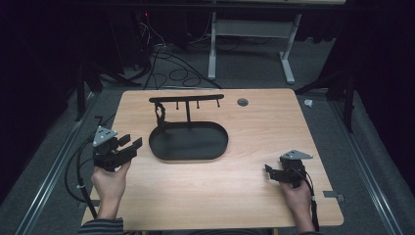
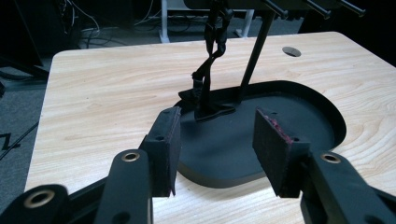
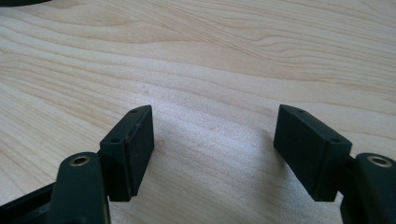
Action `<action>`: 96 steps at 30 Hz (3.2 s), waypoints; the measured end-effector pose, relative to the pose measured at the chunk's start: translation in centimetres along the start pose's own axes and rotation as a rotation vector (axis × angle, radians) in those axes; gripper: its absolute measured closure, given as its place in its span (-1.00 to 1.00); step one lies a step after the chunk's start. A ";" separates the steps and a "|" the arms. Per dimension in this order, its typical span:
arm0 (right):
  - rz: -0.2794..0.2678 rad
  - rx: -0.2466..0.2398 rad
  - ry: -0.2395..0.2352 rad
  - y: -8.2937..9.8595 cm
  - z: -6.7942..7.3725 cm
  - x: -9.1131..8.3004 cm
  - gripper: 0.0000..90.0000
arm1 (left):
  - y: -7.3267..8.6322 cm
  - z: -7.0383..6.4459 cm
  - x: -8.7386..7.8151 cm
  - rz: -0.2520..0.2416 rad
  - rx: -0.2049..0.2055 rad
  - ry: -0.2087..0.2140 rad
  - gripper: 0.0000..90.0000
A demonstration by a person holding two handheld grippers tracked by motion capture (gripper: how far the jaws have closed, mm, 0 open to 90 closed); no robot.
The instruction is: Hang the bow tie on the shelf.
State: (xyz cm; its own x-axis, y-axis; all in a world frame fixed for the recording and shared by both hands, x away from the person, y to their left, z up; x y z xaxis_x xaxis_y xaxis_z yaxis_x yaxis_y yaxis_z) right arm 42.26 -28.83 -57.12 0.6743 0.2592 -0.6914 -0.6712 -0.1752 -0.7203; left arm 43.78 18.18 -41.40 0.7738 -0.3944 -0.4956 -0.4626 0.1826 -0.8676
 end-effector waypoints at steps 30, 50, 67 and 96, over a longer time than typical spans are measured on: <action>0.002 -0.001 0.001 0.0 0.0 0.0 -0.33 | 2.0 -2.0 0.8 0.003 0.007 0.036 0.14; 0.001 -0.002 0.001 0.0 0.0 0.0 -0.33 | 3.5 -3.5 1.8 0.025 0.014 0.057 0.13; 0.002 -0.001 0.001 0.0 0.0 0.0 -0.33 | 5.7 -4.9 3.6 0.063 0.019 0.081 0.12; 0.003 -0.005 0.005 0.0 0.0 0.0 -0.33 | 12.3 -5.3 8.5 0.230 0.103 0.005 0.01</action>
State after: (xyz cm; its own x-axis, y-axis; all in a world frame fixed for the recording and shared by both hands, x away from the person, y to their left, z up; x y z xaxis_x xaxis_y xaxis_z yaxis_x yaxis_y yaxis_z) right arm 42.24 -28.85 -57.14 0.6742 0.2537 -0.6936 -0.6712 -0.1810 -0.7188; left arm 42.38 12.33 -56.04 0.6507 -0.3361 -0.6809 -0.5800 0.3588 -0.7314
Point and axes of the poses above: each handheld gripper's, and its own axes: x roughly forward along the jaws, y roughly out of its underside, z roughly to its left, the point moved 10 cm from there along x, roughly forward along the jaws, and after that the axes turned 5 degrees about x, right-handed, at the moved point
